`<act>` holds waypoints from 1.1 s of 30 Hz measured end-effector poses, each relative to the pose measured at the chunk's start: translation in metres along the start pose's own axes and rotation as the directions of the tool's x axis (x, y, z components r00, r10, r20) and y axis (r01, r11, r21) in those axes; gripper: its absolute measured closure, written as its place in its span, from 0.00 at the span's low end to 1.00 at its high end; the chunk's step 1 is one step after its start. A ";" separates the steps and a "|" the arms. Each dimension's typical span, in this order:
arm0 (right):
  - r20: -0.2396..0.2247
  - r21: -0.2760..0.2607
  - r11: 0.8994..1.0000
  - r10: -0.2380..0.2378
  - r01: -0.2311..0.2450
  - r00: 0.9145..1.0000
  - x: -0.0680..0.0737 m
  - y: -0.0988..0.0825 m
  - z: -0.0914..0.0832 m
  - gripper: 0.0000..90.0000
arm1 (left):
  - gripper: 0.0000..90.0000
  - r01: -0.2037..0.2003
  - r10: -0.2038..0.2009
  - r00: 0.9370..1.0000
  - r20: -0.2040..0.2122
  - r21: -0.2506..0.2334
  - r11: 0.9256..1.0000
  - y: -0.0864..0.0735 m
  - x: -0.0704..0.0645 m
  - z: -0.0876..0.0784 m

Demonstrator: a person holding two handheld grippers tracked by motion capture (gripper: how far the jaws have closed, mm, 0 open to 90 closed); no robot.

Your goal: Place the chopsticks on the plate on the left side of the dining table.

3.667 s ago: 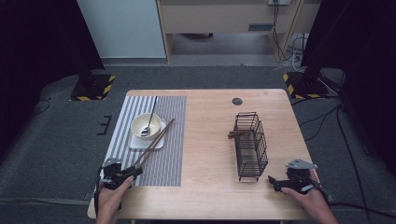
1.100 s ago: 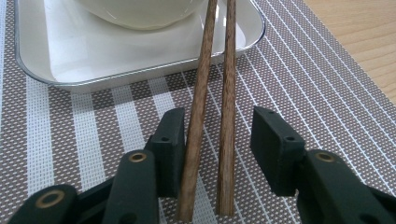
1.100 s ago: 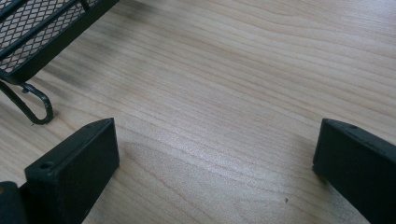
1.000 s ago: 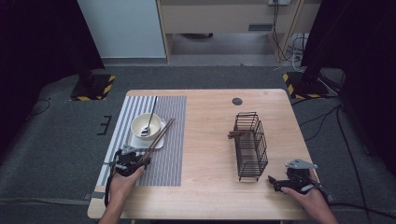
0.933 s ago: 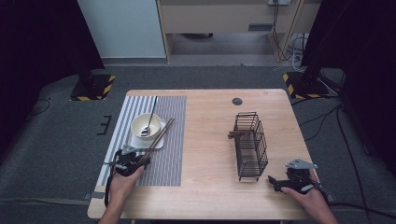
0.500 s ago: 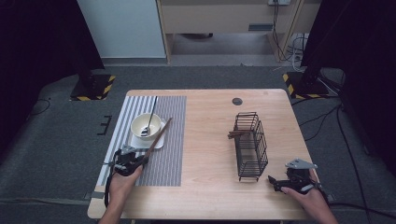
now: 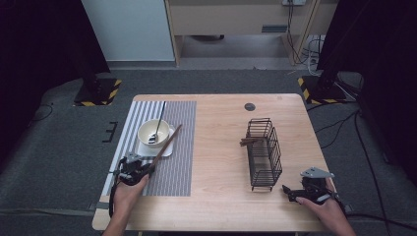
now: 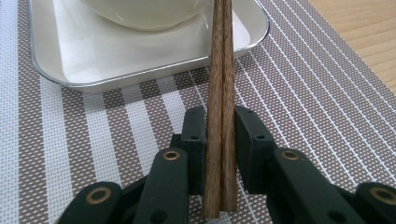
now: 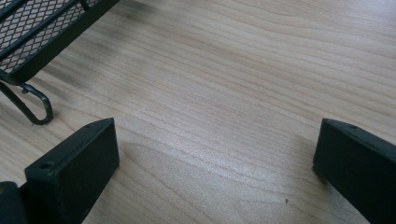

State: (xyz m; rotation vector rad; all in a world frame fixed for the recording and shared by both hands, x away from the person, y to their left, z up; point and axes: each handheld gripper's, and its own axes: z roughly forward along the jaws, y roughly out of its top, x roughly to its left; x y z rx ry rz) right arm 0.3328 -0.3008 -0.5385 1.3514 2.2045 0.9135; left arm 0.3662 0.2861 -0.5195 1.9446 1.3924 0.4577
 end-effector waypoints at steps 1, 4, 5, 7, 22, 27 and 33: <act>0.000 0.000 1.000 0.000 0.000 1.000 0.000 0.000 0.000 0.00 | 0.80 0.001 -0.001 1.000 -0.002 -0.002 1.000 0.000 0.000 0.000; 0.000 0.000 1.000 0.000 0.000 1.000 0.000 0.000 0.000 0.00 | 0.77 -0.007 0.007 1.000 -0.010 -0.008 1.000 0.000 0.001 0.000; 0.000 0.000 1.000 0.000 0.000 1.000 0.000 0.000 0.000 0.00 | 0.75 -0.008 0.008 1.000 -0.013 -0.010 1.000 0.000 0.001 -0.001; 0.000 0.000 1.000 0.000 0.000 1.000 0.000 0.000 0.000 0.00 | 0.70 -0.010 0.010 1.000 -0.023 -0.015 1.000 0.000 0.001 -0.001; 0.000 0.000 1.000 0.000 0.000 1.000 0.000 0.000 0.000 0.00 | 0.48 -0.026 0.026 0.999 -0.033 -0.009 1.000 -0.004 -0.003 -0.006; 0.000 0.000 1.000 0.000 0.000 1.000 0.000 0.000 0.000 0.00 | 0.51 -0.026 0.026 0.999 -0.044 0.001 1.000 -0.005 -0.001 -0.004; 0.000 0.000 1.000 0.000 0.000 1.000 0.000 0.000 0.000 0.00 | 0.55 -0.038 0.038 0.999 -0.030 0.007 0.999 -0.004 -0.002 -0.004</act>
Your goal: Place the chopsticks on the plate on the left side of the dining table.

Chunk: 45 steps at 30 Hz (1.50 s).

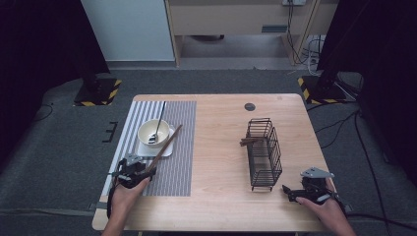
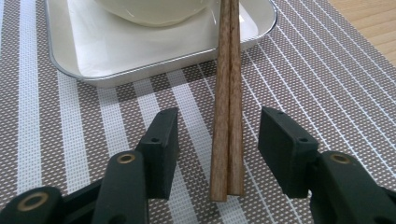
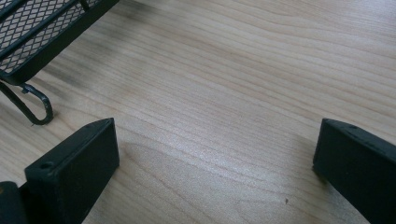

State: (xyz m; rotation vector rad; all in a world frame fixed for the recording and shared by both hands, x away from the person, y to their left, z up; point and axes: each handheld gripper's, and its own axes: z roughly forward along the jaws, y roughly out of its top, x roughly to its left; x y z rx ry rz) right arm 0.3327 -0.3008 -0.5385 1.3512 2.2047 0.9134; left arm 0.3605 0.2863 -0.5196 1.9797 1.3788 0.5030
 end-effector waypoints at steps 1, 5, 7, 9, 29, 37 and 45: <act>0.000 0.000 1.000 0.000 0.000 1.000 0.000 0.000 0.000 0.00 | 0.55 0.000 0.000 1.000 0.000 0.000 1.000 0.000 0.000 0.000; 0.000 0.000 1.000 0.000 0.000 1.000 0.000 0.000 0.000 0.00 | 0.57 -0.002 0.002 1.000 0.005 0.003 1.000 0.000 0.000 0.000; 0.000 0.000 1.000 0.000 0.000 1.000 0.000 0.000 0.000 0.00 | 0.59 -0.001 0.001 1.000 0.009 0.003 1.000 0.000 0.000 0.001; 0.000 0.000 1.000 0.000 0.000 1.000 0.000 0.000 0.000 0.00 | 0.61 -0.002 0.002 1.000 0.016 0.004 1.000 0.001 0.000 0.001; 0.000 0.000 1.000 0.000 0.000 1.000 0.000 0.000 0.000 0.00 | 0.84 -0.031 0.030 0.999 0.044 0.020 0.999 0.000 0.001 0.001; 0.000 0.000 1.000 0.000 0.000 1.000 0.000 0.000 0.000 0.00 | 0.84 -0.033 0.032 0.998 0.051 0.025 0.999 -0.002 0.005 -0.003; 0.000 0.000 1.000 0.000 0.000 1.000 0.000 0.000 0.000 0.00 | 0.75 -0.034 0.033 0.999 0.034 0.018 0.999 -0.003 0.004 -0.003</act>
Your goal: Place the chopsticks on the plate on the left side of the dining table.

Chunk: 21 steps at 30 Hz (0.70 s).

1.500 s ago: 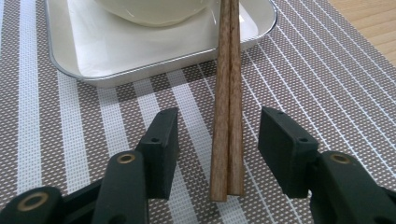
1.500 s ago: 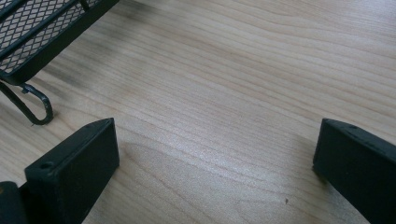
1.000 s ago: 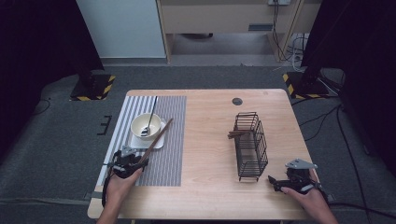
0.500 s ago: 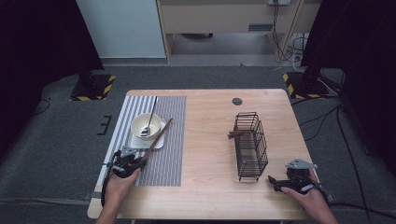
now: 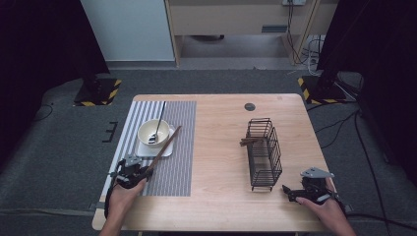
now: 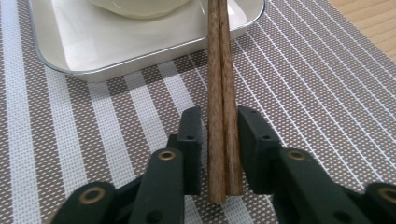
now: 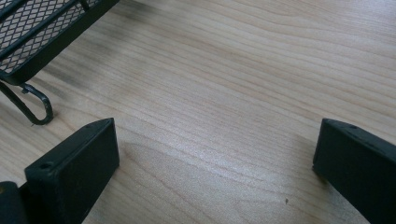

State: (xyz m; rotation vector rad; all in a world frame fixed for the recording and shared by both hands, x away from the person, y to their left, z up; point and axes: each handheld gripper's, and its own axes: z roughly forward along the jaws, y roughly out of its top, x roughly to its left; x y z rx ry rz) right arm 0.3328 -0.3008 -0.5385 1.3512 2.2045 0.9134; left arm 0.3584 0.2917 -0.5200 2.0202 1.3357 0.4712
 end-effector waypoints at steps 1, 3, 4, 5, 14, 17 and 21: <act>0.000 0.000 1.000 0.000 0.000 1.000 0.000 0.000 0.000 0.00 | 0.70 0.004 -0.004 1.000 -0.009 -0.006 1.000 0.000 0.000 0.000; 0.000 0.000 1.000 0.000 0.000 1.000 0.000 0.000 0.000 0.00 | 0.60 0.012 -0.012 1.000 -0.026 -0.013 1.000 0.000 0.001 0.000; 0.000 0.000 1.000 0.000 0.000 1.000 0.000 0.000 0.000 0.00 | 0.59 0.013 -0.013 0.999 -0.032 -0.016 1.000 0.000 0.002 -0.001; 0.000 0.000 1.000 0.000 0.000 1.000 0.000 0.000 0.000 0.00 | 0.58 0.019 -0.020 0.999 -0.036 -0.019 1.000 -0.001 0.002 -0.001; 0.000 0.000 1.000 0.000 0.000 1.000 0.000 0.000 0.000 0.00 | 0.50 0.048 -0.050 0.993 -0.103 -0.022 0.999 -0.001 0.010 -0.002; 0.000 0.000 1.000 0.000 0.000 1.000 0.000 0.000 0.000 0.00 | 0.51 0.059 -0.061 0.992 -0.112 -0.029 0.998 -0.001 0.013 -0.002; 0.000 0.000 1.000 0.000 0.000 1.000 0.000 0.000 0.000 0.00 | 0.51 0.057 -0.060 0.992 -0.115 -0.030 0.998 -0.001 0.013 -0.002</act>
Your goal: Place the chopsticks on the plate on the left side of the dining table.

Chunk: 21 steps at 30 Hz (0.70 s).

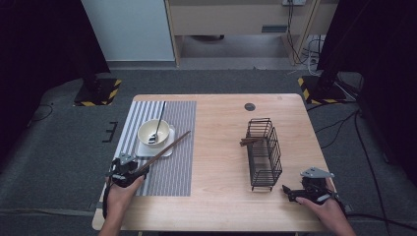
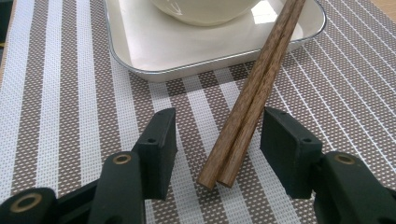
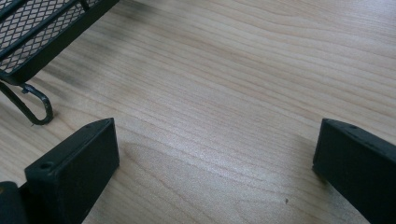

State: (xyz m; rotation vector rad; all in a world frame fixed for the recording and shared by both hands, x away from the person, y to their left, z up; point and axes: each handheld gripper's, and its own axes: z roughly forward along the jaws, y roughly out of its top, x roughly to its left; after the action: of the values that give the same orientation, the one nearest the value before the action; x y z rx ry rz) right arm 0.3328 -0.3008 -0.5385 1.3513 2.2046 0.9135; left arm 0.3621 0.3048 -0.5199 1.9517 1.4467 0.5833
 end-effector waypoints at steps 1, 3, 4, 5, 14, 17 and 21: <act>0.000 0.000 1.000 0.000 0.000 1.000 0.000 0.000 0.000 0.00 | 0.53 -0.004 0.004 1.000 0.003 0.002 1.000 0.000 0.000 0.000; 0.000 0.000 1.000 0.000 0.000 1.000 0.000 0.000 0.000 0.00 | 0.53 -0.007 0.007 1.000 0.004 0.005 1.000 0.000 -0.001 0.000; 0.000 0.000 1.000 0.000 0.000 1.000 0.000 0.000 0.000 0.00 | 0.55 -0.008 0.008 1.000 0.011 0.006 1.000 0.000 -0.002 0.001; 0.000 0.000 1.000 0.000 0.000 1.000 0.000 0.000 0.000 0.00 | 0.55 -0.010 0.010 1.000 0.011 0.007 1.000 0.001 -0.002 0.001; 0.000 0.000 1.000 0.000 0.000 1.000 0.000 0.000 0.000 0.00 | 0.62 -0.012 0.011 0.999 0.032 0.010 1.000 0.002 -0.004 0.001; 0.000 0.000 1.000 0.000 0.000 1.000 0.000 0.000 0.000 0.00 | 0.66 -0.011 0.010 0.999 0.041 0.017 1.000 0.002 -0.004 0.001; 0.000 0.000 1.000 0.000 0.000 1.000 0.000 0.000 0.000 0.00 | 0.70 -0.006 0.005 0.999 0.049 0.024 1.000 0.002 -0.003 0.002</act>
State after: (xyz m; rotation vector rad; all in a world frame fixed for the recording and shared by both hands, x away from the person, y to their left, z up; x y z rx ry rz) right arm 0.3328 -0.3008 -0.5385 1.3513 2.2046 0.9134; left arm 0.3639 0.3006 -0.5199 1.9759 1.4250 0.5184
